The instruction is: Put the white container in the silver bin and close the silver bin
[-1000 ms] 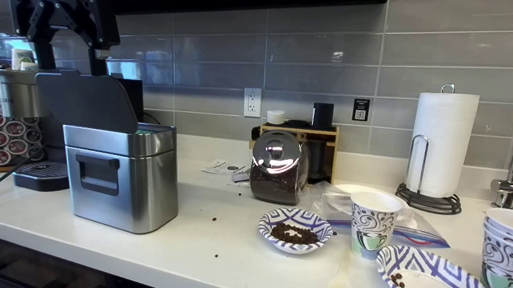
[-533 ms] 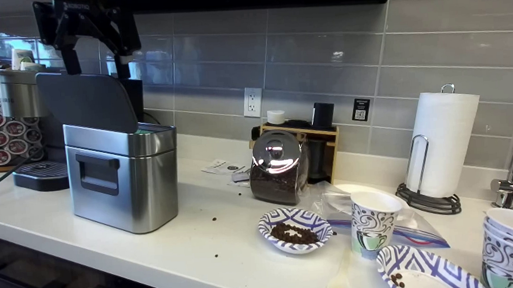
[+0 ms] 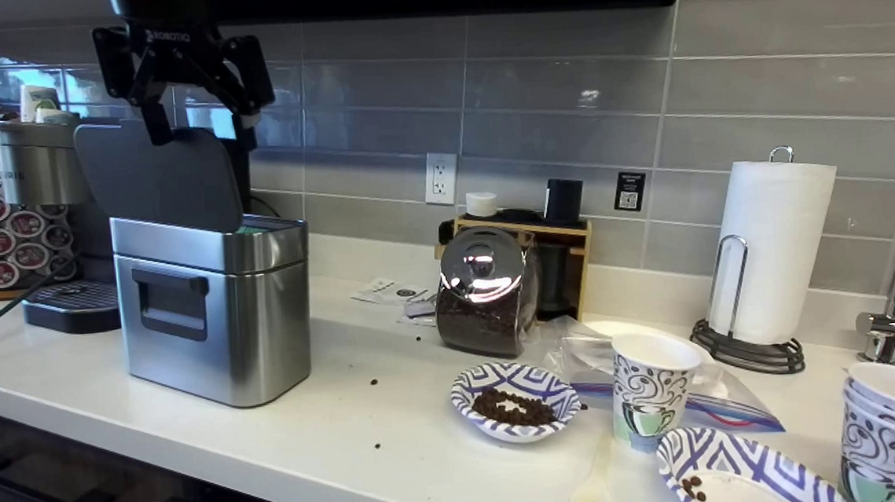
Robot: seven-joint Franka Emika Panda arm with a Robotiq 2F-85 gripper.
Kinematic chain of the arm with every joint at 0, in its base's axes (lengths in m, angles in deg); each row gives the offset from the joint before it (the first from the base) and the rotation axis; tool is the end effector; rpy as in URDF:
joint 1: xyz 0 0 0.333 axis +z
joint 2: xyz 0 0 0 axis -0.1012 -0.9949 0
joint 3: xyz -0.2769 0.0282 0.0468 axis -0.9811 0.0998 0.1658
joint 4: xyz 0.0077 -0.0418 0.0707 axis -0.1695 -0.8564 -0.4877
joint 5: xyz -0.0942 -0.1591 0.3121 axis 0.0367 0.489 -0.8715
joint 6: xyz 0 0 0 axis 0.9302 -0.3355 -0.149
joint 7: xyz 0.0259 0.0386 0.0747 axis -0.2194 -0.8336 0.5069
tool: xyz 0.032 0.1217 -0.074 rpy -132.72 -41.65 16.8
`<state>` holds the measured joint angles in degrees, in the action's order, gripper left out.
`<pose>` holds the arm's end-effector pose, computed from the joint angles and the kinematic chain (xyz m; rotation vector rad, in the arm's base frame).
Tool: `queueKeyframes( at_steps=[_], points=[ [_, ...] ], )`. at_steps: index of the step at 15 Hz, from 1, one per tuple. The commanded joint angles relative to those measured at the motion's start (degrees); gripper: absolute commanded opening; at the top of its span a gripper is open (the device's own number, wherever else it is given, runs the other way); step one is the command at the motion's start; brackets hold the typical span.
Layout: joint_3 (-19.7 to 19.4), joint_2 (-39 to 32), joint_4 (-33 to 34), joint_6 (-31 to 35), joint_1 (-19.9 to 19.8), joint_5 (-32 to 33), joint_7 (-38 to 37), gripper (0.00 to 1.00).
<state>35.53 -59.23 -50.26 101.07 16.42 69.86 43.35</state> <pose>0.4460 0.1416 0.4670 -2.9218 -0.6669 -0.5392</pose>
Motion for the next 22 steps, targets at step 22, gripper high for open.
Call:
queueKeyframes(
  at_steps=[22],
  points=[
    [-2.43, -10.04, 13.24, -3.27, 2.90, -15.20, 8.91, 1.00]
  ],
)
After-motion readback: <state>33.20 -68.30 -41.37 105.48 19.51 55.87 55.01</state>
